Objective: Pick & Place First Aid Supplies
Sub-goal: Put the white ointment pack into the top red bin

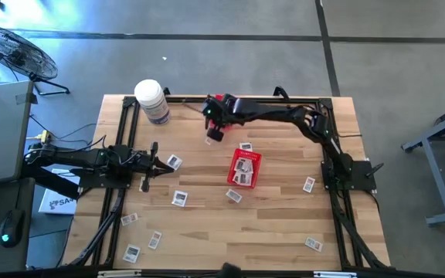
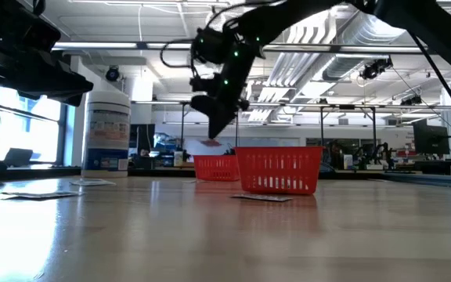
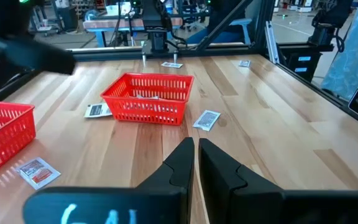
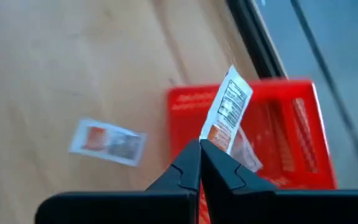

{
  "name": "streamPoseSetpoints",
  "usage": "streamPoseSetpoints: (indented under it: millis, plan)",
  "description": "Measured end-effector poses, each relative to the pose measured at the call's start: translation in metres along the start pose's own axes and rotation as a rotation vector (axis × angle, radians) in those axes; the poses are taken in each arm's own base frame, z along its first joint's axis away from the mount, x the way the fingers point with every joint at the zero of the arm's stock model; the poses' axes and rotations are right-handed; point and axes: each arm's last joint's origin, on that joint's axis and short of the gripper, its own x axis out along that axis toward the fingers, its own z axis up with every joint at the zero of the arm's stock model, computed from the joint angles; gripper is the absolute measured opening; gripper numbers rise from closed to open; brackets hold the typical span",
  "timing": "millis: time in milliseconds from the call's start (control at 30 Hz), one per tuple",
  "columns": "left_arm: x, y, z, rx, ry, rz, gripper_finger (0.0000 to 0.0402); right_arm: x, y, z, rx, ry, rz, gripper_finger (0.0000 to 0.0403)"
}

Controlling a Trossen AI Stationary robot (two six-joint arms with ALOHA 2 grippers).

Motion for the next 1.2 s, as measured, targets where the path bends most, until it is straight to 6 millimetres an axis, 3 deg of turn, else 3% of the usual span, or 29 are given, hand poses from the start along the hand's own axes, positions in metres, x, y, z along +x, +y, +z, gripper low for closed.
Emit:
streamPoseSetpoints:
  millis: [167,433,567,700,833,967,1200]
  plan:
    - [0.000,0.000,0.000,0.000,0.001,0.000,0.0021,0.014,-0.021,-0.006,0.082,0.051,-0.012,0.0004]
    - [0.000,0.000,0.000,0.000,0.000,0.000,0.0021,0.014,-0.023,-0.005,0.113,0.046,0.028,0.0069]
    - [0.000,0.000,0.000,0.000,0.000,0.000,0.0021,0.007,-0.006,-0.001,0.025,0.006,0.087,0.0099]
    - [0.000,0.000,0.000,0.000,0.000,0.000,0.0021,-0.006,0.033,0.006,-0.085,-0.085,0.255,0.0107]
    - [0.000,0.000,0.000,0.000,0.001,0.000,0.0021,-0.003,0.066,0.004,-0.099,-0.135,0.329,0.0102]
    - [0.000,0.000,0.000,0.000,0.000,0.000,0.0021,0.017,0.076,-0.012,0.041,-0.139,0.270,0.0095]
    - [0.000,0.000,0.000,0.000,0.001,0.000,0.0021,0.040,0.076,-0.036,0.265,-0.143,0.122,0.0094]
